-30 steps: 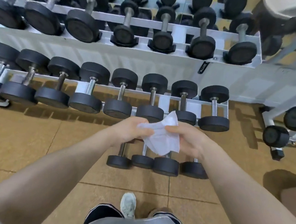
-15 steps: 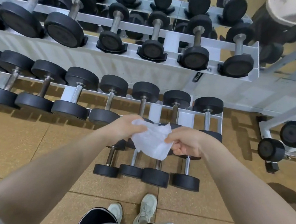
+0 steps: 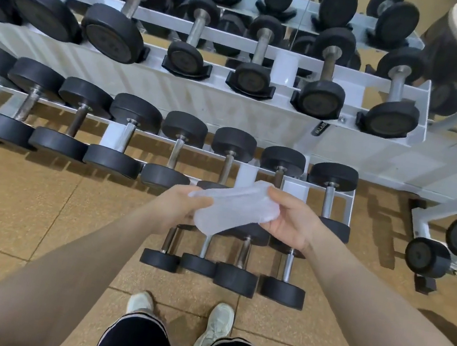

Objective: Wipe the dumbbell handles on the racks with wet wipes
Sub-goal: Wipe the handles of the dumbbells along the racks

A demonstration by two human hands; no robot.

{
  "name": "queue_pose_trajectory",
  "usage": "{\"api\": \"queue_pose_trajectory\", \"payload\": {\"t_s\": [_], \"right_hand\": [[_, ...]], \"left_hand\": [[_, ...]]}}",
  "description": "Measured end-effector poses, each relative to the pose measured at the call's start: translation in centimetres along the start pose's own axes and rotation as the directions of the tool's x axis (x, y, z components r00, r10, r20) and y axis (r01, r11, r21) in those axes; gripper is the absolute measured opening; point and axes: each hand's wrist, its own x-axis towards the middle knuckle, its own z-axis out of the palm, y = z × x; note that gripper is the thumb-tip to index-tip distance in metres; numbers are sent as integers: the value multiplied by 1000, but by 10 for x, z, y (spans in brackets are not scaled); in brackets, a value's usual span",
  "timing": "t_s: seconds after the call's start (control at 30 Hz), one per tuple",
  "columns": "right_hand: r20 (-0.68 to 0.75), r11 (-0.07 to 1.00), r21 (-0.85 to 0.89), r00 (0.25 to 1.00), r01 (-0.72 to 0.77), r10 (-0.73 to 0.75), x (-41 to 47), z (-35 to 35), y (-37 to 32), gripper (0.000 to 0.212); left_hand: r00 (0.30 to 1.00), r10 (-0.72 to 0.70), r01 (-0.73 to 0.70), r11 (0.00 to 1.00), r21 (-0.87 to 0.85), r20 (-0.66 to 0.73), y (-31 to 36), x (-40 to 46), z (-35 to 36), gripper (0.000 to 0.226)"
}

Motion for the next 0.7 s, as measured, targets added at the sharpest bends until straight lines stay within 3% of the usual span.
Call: {"api": "queue_pose_trajectory", "payload": {"t_s": [0.03, 0.07, 0.1, 0.13, 0.17, 0.23, 0.27, 0.33, 0.4, 0.47, 0.53, 0.57, 0.6, 0.7], "right_hand": [[-52, 985, -170, 998, 38, -47, 6, 10, 0, 19], [-126, 900, -426, 979, 90, -157, 14, 20, 2, 15], [-175, 707, -696, 926, 126, -336, 23, 31, 5, 10], [-140, 444, -887, 843, 127, -520, 31, 43, 9, 7], [-44, 189, -977, 782, 96, -621, 37, 57, 13, 11], [144, -211, -977, 791, 20, -594, 48, 88, 25, 23], [185, -331, -943, 830, 0, -527, 55, 101, 34, 28], [174, -433, -900, 871, -48, -459, 67, 125, 48, 40], [205, -543, -834, 857, -99, -472, 83, 142, 62, 57], [196, -584, -795, 842, -164, -503, 95, 159, 71, 71], [197, -505, -858, 852, -89, -486, 103, 170, 74, 59], [173, -400, -916, 861, -38, -478, 103, 173, 72, 48], [146, -285, -959, 846, -8, -514, 102, 174, 66, 38], [-33, 45, -999, 659, 0, -751, 103, 160, 38, 34]], "left_hand": [[1000, -18, 18, 999, -32, 10, 1, 2, -5, 16], [999, -27, 29, 997, -65, 26, 2, 5, -10, 16], [998, -34, 38, 994, -100, 45, 6, 6, -14, 15], [997, -46, 55, 987, -150, 65, 10, 8, -18, 13], [994, -61, 78, 976, -205, 90, 14, 10, -23, 14], [985, -84, 126, 945, -302, 150, 21, 17, -35, 20], [981, -84, 138, 936, -323, 178, 25, 20, -42, 25], [968, -96, 174, 923, -343, 231, 33, 27, -62, 40], [954, -144, 228, 918, -325, 264, 42, 36, -85, 53], [952, -157, 219, 948, -230, 261, 48, 44, -105, 49], [958, -119, 158, 979, -132, 262, 55, 50, -117, 25], [960, -94, 124, 987, -98, 263, 60, 51, -121, 11], [964, -67, 86, 994, -63, 257, 62, 54, -125, 11], [964, -48, 44, 999, 22, 263, 76, 63, -132, 10]]}}
